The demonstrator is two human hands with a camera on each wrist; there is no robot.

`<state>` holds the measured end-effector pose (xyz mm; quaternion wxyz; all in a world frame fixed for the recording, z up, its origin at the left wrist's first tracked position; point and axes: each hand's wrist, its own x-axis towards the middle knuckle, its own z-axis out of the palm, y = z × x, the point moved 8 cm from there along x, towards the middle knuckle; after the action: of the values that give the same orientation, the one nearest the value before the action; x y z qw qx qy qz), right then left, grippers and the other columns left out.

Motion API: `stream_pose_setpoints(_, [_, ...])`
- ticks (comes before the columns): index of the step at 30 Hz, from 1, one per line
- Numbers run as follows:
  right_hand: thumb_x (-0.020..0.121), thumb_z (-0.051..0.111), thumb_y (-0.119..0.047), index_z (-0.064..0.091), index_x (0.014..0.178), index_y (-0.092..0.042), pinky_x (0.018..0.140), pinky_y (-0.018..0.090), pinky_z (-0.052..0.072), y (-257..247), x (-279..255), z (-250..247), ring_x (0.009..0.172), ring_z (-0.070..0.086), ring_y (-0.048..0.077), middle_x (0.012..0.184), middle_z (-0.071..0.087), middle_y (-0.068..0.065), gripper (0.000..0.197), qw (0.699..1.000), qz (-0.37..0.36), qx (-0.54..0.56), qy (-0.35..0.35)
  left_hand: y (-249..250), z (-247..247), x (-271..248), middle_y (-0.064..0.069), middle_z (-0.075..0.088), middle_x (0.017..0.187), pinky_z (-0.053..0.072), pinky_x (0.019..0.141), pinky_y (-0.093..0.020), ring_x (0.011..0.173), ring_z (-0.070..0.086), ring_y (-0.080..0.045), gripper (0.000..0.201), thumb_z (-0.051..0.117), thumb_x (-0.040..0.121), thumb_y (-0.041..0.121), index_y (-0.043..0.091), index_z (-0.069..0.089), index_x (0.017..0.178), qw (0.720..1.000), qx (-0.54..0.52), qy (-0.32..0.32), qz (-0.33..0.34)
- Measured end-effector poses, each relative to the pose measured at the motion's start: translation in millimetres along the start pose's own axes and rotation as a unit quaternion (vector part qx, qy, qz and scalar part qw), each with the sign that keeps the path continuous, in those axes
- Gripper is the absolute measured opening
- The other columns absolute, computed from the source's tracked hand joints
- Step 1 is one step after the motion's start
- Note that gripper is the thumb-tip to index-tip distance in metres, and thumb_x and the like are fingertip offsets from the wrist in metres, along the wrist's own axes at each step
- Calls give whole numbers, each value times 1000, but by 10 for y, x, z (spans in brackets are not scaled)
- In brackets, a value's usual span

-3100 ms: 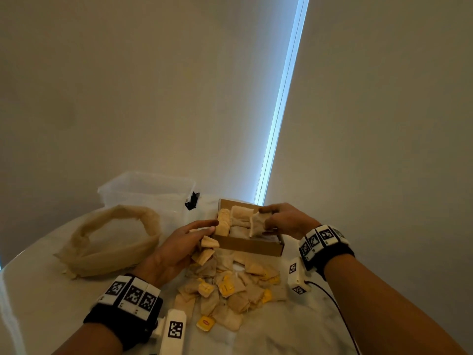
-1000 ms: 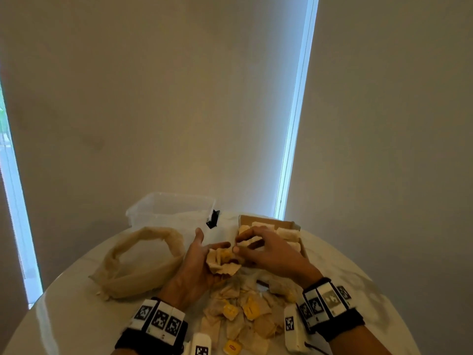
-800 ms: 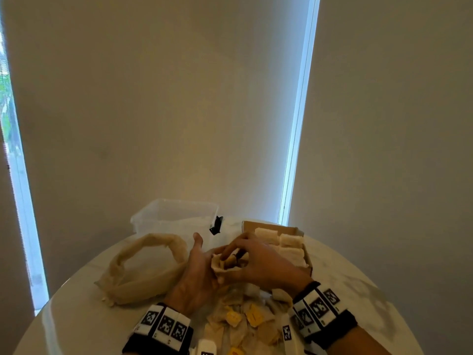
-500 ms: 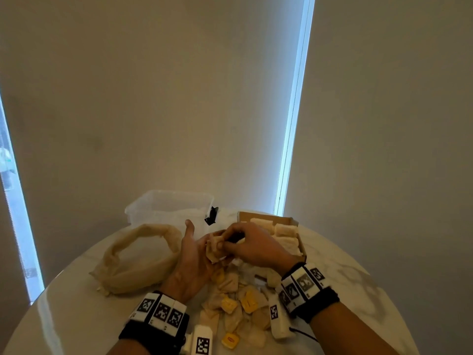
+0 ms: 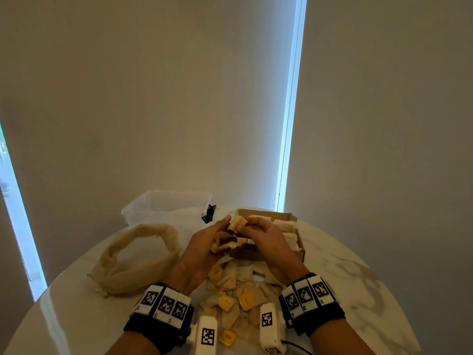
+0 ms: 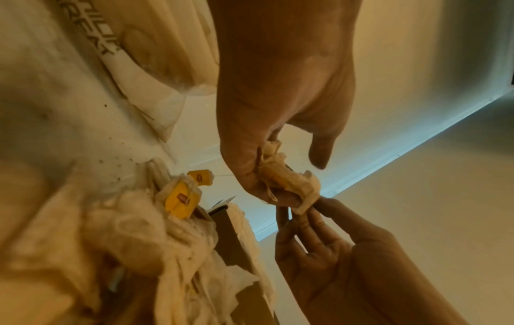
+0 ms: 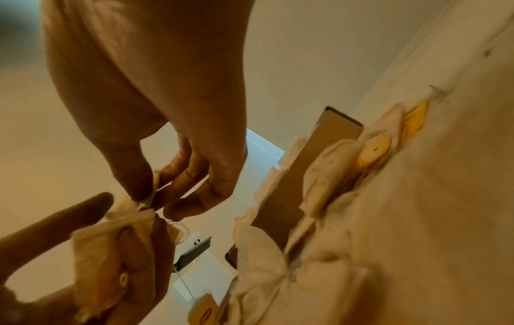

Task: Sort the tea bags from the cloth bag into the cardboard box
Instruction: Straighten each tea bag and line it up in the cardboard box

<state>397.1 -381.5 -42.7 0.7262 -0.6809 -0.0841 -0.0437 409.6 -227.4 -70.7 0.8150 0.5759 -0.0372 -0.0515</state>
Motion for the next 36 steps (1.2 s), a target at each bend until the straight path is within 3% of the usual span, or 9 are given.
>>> stream_pose_setpoints(3, [95, 79, -27, 71, 121, -21, 90, 41, 65, 79, -5, 13, 101, 78, 18, 110, 81, 0, 29, 999, 22, -27, -28, 43, -58, -59, -11, 80, 109, 61, 90, -39, 103, 76, -27, 28, 73, 97, 30, 10, 77, 117, 997, 49, 31, 46])
stream_pose_setpoints(8, [90, 84, -23, 69, 123, -27, 98, 45, 62, 103, 25, -36, 110, 75, 23, 121, 76, 1, 37, 995, 46, -76, -55, 85, -221, -110, -10, 81, 103, 63, 86, -38, 99, 78, -25, 21, 78, 94, 22, 18, 77, 115, 993, 80, 47, 73])
stream_pose_setpoints(11, [94, 80, -15, 68, 126, -24, 96, 48, 63, 78, 9, 0, 111, 76, 27, 126, 75, 4, 36, 996, 48, -39, -70, 73, -233, -128, -10, 81, 102, 63, 89, -40, 100, 77, -26, 24, 80, 93, 23, 19, 76, 116, 992, 103, 29, 74])
stream_pose_setpoints(16, [95, 79, -18, 72, 124, -24, 91, 44, 65, 62, -31, 2, 107, 77, 22, 121, 76, 2, 31, 992, 10, -103, -77, 55, -223, -129, -11, 81, 103, 62, 82, -34, 96, 78, -24, 25, 80, 93, 21, 17, 76, 117, 992, 97, 15, 79])
stream_pose_setpoints(20, [95, 79, -16, 75, 115, -29, 94, 43, 64, 33, -2, -123, 109, 75, 20, 117, 78, -1, 25, 994, -5, -109, -27, 17, -291, -97, -11, 80, 104, 64, 86, -38, 93, 78, -21, 20, 77, 96, 28, 17, 77, 113, 994, 76, 47, 70])
stream_pose_setpoints(24, [95, 77, -9, 75, 114, -29, 93, 45, 65, 36, -14, -99, 107, 76, 21, 116, 78, 1, 28, 996, -13, -86, -25, -84, -218, -126, -5, 81, 99, 62, 75, -30, 88, 79, -16, 33, 76, 94, 45, 17, 80, 111, 995, 98, 14, 29])
stream_pose_setpoints(26, [95, 76, -6, 74, 118, -25, 91, 48, 65, 65, -16, -56, 103, 78, 25, 117, 78, 4, 29, 997, -4, -72, -38, -101, -168, -140, -6, 81, 103, 64, 83, -34, 96, 78, -20, 38, 76, 92, 49, 19, 80, 114, 994, 107, -7, 32])
stream_pose_setpoints(31, [95, 76, -6, 70, 122, -19, 92, 48, 65, 97, -21, -24, 103, 79, 27, 118, 78, 8, 30, 996, 15, -63, -58, -32, -247, -127, -11, 80, 108, 63, 94, -41, 104, 77, -28, 37, 81, 90, 33, 14, 77, 121, 994, 88, 14, 62])
stream_pose_setpoints(36, [94, 80, -15, 72, 124, -23, 91, 47, 65, 43, -16, -53, 110, 76, 22, 120, 78, 0, 33, 995, -3, -74, -61, -83, -240, -97, -11, 80, 107, 60, 100, -47, 106, 76, -30, 33, 85, 86, 35, 16, 81, 113, 990, 131, -15, 43])
